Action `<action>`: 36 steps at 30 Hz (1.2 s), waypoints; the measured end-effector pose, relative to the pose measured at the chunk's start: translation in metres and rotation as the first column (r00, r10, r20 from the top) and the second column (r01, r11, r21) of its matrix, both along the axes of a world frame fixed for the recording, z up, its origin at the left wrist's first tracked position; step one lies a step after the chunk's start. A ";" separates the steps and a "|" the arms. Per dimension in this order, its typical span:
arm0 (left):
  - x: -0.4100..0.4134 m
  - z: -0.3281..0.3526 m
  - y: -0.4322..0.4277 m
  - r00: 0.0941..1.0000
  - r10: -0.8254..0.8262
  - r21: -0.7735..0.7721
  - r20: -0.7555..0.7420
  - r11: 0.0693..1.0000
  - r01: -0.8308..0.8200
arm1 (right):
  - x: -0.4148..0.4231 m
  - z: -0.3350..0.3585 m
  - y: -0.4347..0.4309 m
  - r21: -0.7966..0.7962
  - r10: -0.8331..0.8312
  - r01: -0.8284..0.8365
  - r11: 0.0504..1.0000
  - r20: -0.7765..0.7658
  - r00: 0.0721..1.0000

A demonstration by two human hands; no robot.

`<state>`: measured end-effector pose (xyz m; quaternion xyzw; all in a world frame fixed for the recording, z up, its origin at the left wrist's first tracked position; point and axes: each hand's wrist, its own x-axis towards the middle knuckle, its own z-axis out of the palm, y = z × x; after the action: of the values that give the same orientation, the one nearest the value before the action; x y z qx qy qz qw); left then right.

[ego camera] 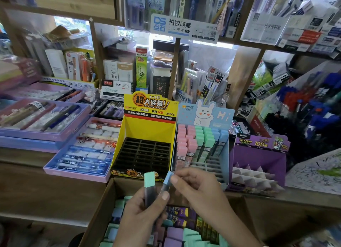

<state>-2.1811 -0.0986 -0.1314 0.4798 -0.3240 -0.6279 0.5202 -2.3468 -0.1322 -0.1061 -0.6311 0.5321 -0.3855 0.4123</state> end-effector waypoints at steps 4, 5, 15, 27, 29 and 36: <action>0.002 0.000 0.001 0.996 -0.049 -0.062 0.078 0.997 0.054 | -0.001 0.001 0.001 0.069 -0.007 0.006 0.998 0.014 1.000; 0.002 0.000 0.001 0.994 -0.056 -0.070 0.099 0.996 0.063 | -0.001 0.002 0.001 0.095 -0.002 -0.001 0.995 0.034 0.999; -0.001 -0.008 -0.005 0.999 0.033 0.104 0.014 0.994 -0.034 | -0.037 0.029 -0.005 0.039 -0.050 0.045 0.998 0.126 0.991; 0.002 -0.015 -0.008 0.999 0.003 0.077 -0.034 0.997 -0.001 | -0.111 0.066 -0.037 -0.272 -0.350 0.329 0.904 -0.030 0.936; 0.002 -0.015 -0.007 0.999 0.004 0.074 -0.035 0.997 -0.002 | -0.115 0.062 -0.043 -0.301 -0.372 0.333 0.893 -0.080 0.925; 0.003 -0.018 -0.008 1.000 0.004 0.060 -0.013 0.998 -0.003 | -0.114 0.049 -0.053 -0.373 -0.389 0.283 0.883 -0.246 0.888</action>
<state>-2.1778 -0.1068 -0.1490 0.4918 -0.3006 -0.6395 0.5087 -2.4612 -0.1850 -0.0569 -0.6404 0.6217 -0.4294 0.1380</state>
